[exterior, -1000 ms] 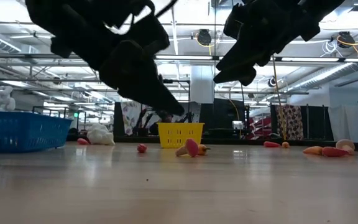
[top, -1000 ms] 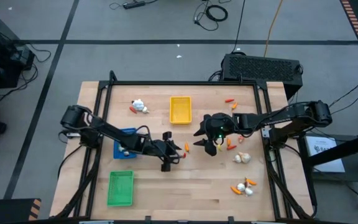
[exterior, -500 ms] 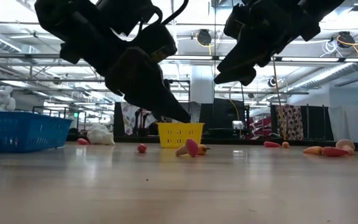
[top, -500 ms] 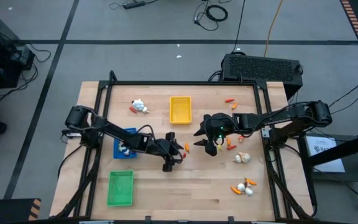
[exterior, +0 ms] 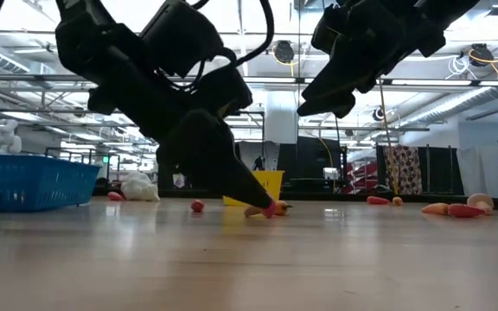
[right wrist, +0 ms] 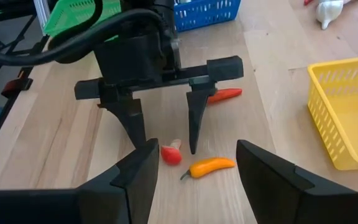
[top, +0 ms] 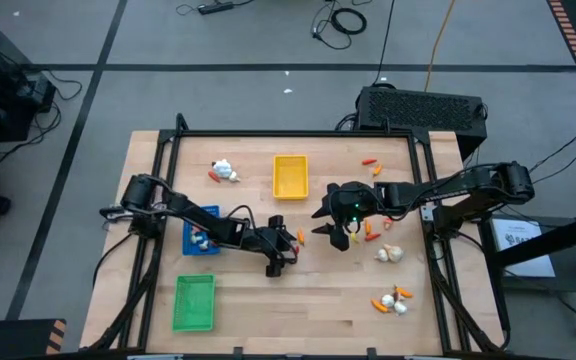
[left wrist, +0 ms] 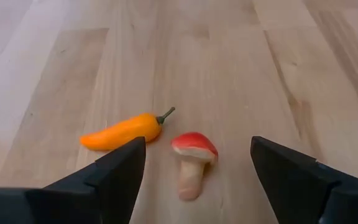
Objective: Sort produce into baskets
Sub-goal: Put the orange mushroom into the blue bin
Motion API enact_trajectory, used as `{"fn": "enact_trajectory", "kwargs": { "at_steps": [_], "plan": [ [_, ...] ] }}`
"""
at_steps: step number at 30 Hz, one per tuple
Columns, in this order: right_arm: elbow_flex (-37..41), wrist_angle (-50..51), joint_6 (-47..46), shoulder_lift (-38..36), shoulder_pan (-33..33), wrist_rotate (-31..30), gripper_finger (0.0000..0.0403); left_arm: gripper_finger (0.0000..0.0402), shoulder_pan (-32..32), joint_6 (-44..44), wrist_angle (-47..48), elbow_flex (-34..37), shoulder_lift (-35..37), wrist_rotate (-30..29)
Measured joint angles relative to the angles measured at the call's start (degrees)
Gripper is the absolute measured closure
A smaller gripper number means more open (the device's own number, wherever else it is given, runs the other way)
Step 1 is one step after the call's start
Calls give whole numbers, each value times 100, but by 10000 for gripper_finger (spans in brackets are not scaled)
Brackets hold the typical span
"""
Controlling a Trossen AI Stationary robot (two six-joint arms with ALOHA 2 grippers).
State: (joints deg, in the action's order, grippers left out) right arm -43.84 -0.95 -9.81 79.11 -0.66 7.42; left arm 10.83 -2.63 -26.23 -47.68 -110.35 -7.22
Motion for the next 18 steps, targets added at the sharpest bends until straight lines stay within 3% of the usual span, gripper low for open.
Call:
{"fn": "enact_trajectory", "kwargs": {
  "at_steps": [12, 18],
  "plan": [
    [-2, -2, 3, 0, 1, 3, 197, 111, 2, -20, -413, -2, -351, -27],
    [-2, 0, 4, 0, -1, 4, 197, 162, 7, -9, -342, -11, -351, -1]
  ]
}}
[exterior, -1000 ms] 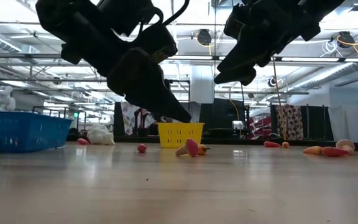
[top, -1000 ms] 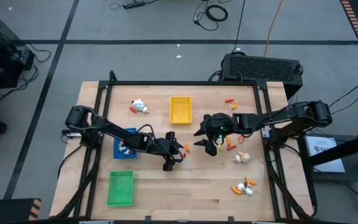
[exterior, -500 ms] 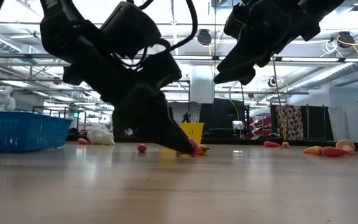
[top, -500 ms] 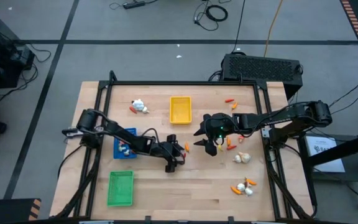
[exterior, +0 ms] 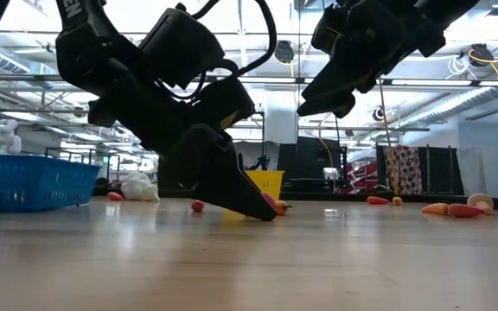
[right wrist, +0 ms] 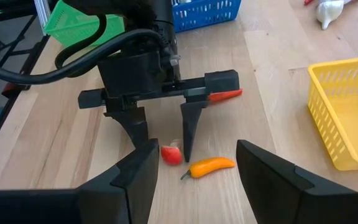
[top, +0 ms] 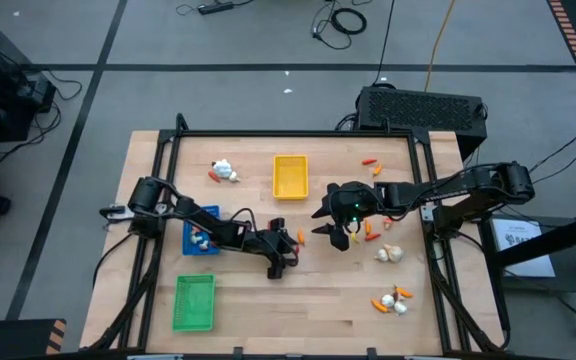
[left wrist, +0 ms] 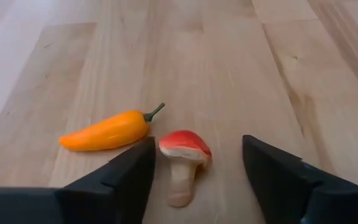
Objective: Sort produce into baskets
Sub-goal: Put the orange mushroom into the blue bin
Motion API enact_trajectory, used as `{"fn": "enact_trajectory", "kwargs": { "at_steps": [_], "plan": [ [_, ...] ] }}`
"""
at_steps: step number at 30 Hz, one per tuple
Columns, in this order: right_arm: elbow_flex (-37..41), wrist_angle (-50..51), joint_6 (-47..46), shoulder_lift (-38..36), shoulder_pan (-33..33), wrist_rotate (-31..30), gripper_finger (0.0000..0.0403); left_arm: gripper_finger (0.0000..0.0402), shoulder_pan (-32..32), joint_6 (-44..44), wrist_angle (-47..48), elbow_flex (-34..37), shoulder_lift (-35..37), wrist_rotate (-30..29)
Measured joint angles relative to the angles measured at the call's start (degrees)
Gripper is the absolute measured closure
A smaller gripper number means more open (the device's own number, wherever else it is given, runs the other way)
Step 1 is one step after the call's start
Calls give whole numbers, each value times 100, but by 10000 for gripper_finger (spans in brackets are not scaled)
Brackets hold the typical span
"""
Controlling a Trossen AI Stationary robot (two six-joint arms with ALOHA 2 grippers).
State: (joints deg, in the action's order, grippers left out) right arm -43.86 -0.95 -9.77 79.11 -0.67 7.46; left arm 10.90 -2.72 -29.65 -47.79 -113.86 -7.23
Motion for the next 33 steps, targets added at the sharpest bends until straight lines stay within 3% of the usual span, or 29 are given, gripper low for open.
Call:
{"fn": "enact_trajectory", "kwargs": {
  "at_steps": [8, 17, 22, 33],
  "plan": [
    [0, -2, 1, 0, 2, 2, 197, 250, -2, 9, 131, 4, 90, -5],
    [0, 11, 1, 0, 0, 4, 197, 305, -11, 20, 1230, 17, 968, -572],
    [0, 22, 1, 0, 1, 7, 197, 311, 23, -94, 2524, 13, 1980, -534],
    [1, 23, 47, 0, 1, 7, 197, 313, 130, -1639, 6569, 11, 4305, -162]
  ]
}}
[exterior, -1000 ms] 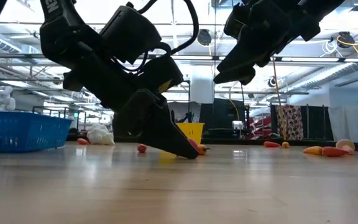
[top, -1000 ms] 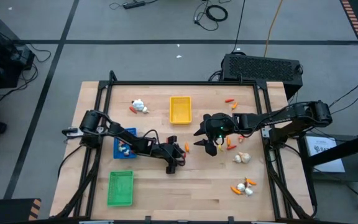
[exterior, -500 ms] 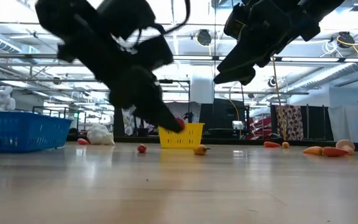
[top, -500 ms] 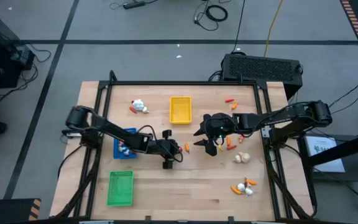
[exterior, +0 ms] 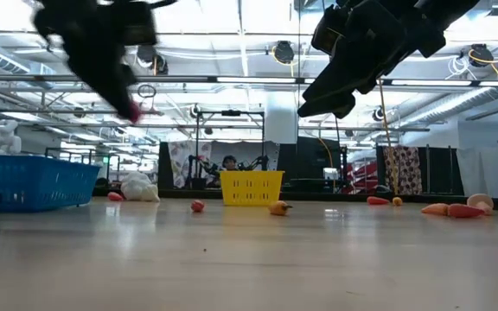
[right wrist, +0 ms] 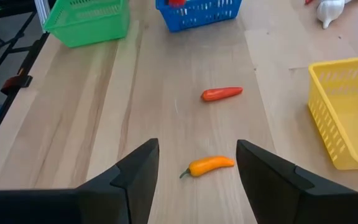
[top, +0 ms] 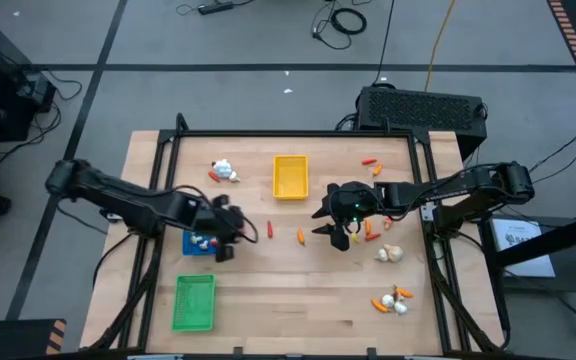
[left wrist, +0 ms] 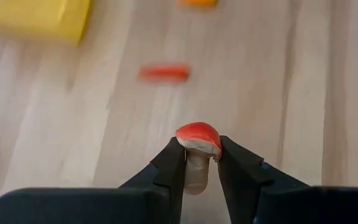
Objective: Sort produce into baskets
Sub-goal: Put the orange mushroom into the blue bin
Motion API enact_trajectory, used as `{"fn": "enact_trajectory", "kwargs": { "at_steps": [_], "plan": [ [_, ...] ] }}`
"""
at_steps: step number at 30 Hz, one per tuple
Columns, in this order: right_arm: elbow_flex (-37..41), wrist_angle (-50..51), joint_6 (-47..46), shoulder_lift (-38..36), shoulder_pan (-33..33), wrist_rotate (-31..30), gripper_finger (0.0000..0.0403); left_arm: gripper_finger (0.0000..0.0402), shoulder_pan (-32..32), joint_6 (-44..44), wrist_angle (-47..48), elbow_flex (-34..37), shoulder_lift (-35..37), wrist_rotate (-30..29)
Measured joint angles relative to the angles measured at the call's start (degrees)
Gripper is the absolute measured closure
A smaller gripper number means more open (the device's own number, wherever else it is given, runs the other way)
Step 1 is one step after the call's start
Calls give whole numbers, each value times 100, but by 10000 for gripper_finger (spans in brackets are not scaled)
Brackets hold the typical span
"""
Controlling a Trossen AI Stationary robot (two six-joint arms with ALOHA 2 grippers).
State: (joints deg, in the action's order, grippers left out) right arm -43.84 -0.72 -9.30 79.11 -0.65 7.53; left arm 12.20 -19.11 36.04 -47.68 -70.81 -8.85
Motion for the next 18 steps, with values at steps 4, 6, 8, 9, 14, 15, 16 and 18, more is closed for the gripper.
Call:
{"fn": "enact_trajectory", "kwargs": {
  "at_steps": [4, 6, 8, 9, 14, 15, 16, 18],
  "plan": [
    [-1, -35, 0, 0, -1, 0, 197, 313, 31, -723, 1179, 0, 652, 6],
    [-1, -42, -2, 0, -1, 0, 197, 313, 36, -1034, 1659, 0, 896, 48],
    [-1, -49, -2, 0, -1, 0, 197, 313, 36, -1211, 2079, 0, 1071, 60],
    [-1, -64, -2, 0, 0, 0, 197, 313, 36, -1288, 2280, 0, 1119, 60],
    [-1, -78, -4, 0, -1, 0, 197, 313, 36, -1651, 2938, 104, 1172, 31],
    [-1, -77, -16, 0, -1, 0, 197, 313, 36, -1659, 2940, 168, 1170, 31],
    [-1, -77, -35, 0, 0, 0, 197, 313, 36, -1657, 2922, 232, 1170, 29],
    [-1, -75, -40, 0, -1, 0, 197, 313, 36, -1657, 2899, 326, 1168, 27]
  ]
}}
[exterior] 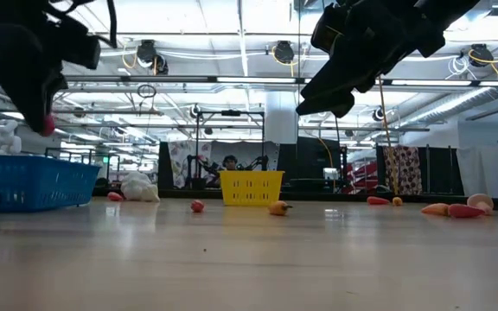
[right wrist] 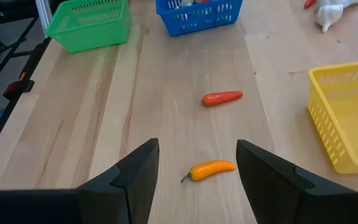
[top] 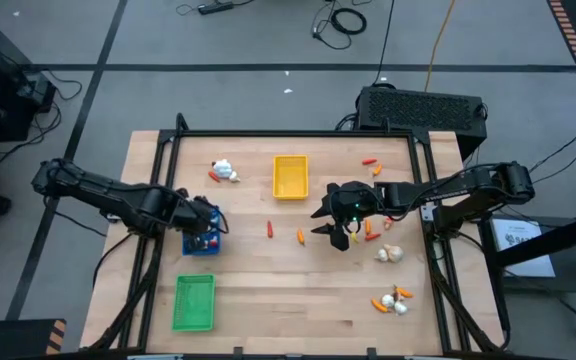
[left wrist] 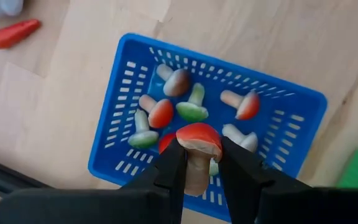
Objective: Sort produce into baskets
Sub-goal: Put the orange mushroom into the blue bin, then put the brown mushroom into the blue bin
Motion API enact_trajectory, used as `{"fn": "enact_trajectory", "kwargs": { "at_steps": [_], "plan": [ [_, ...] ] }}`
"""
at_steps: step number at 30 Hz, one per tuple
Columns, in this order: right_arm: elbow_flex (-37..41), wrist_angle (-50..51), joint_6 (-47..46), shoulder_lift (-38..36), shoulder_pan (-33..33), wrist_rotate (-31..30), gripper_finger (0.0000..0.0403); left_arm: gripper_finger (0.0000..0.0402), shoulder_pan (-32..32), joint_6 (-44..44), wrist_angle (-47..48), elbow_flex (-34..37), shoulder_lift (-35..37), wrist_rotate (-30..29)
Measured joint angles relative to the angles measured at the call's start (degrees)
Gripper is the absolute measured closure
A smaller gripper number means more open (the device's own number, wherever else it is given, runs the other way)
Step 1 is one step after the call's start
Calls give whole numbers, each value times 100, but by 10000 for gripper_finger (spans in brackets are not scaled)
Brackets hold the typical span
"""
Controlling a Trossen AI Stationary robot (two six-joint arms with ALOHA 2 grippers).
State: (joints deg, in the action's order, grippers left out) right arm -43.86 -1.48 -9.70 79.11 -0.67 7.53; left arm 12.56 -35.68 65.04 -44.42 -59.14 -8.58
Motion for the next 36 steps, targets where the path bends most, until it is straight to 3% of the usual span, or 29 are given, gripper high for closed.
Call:
{"fn": "enact_trajectory", "kwargs": {
  "at_steps": [9, 15, 21, 30, 36],
  "plan": [
    [0, 20, -63, 0, 1, 0, 197, 292, 0, 4, -22, 41, -13, -249],
    [0, 251, -480, -1, 2, 0, 197, 264, 0, 212, -24, 41, -13, -377],
    [1, 935, -1133, -87, 2, 2, 197, 260, 0, 359, -201, 43, -13, -546],
    [-2, 2108, -2499, -578, 211, 312, 197, 260, 23, 1033, -764, 45, -15, -800],
    [-225, 3187, -4133, -846, 948, 699, 197, 260, 70, 2327, -2304, 232, -15, -1265]
  ]
}}
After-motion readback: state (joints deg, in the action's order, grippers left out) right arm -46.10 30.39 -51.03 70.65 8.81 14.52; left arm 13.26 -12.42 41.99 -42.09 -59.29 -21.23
